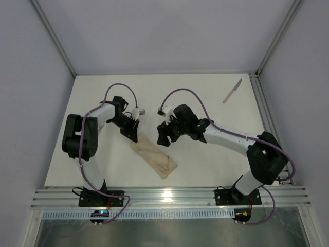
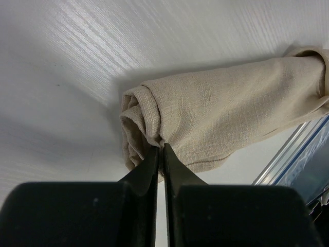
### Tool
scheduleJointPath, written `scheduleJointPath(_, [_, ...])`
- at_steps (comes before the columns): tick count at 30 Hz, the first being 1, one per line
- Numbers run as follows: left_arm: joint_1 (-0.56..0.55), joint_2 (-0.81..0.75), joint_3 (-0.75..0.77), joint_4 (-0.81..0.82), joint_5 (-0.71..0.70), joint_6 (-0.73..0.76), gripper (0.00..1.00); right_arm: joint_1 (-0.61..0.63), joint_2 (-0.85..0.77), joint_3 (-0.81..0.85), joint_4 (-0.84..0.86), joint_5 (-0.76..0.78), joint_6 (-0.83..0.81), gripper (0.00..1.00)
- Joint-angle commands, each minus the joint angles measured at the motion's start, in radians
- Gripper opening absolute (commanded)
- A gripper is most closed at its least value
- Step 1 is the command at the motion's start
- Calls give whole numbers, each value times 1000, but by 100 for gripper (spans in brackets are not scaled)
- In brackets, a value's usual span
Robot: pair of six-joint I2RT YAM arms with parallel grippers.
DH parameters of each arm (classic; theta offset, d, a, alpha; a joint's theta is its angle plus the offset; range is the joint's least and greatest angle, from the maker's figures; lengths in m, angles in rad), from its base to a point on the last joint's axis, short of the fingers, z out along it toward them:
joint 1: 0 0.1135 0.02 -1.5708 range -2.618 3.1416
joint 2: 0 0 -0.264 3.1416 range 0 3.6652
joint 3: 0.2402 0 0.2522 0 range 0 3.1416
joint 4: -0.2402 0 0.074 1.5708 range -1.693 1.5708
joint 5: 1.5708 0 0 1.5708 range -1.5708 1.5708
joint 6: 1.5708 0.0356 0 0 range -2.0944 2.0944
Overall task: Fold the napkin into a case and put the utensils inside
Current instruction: Fold the 2/3-rectangle-folded napkin at the center of the board.
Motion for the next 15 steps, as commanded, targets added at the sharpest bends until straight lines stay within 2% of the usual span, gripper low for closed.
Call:
scheduleJointPath(1, [-3, -35, -12, 2, 4, 20, 3, -69, 176, 95, 133, -92, 111, 70])
scheduleJointPath(5, [-3, -37, -13, 0, 9, 23, 3, -98, 334, 164, 216, -221, 191, 70])
scheduleJointPath(10, [-3, -43, -21, -6, 15, 22, 3, -118, 454, 235, 241, -267, 221, 68])
scheduleJointPath(15, [-3, -44, -19, -6, 13, 25, 2, -120, 586, 279, 247, -361, 259, 61])
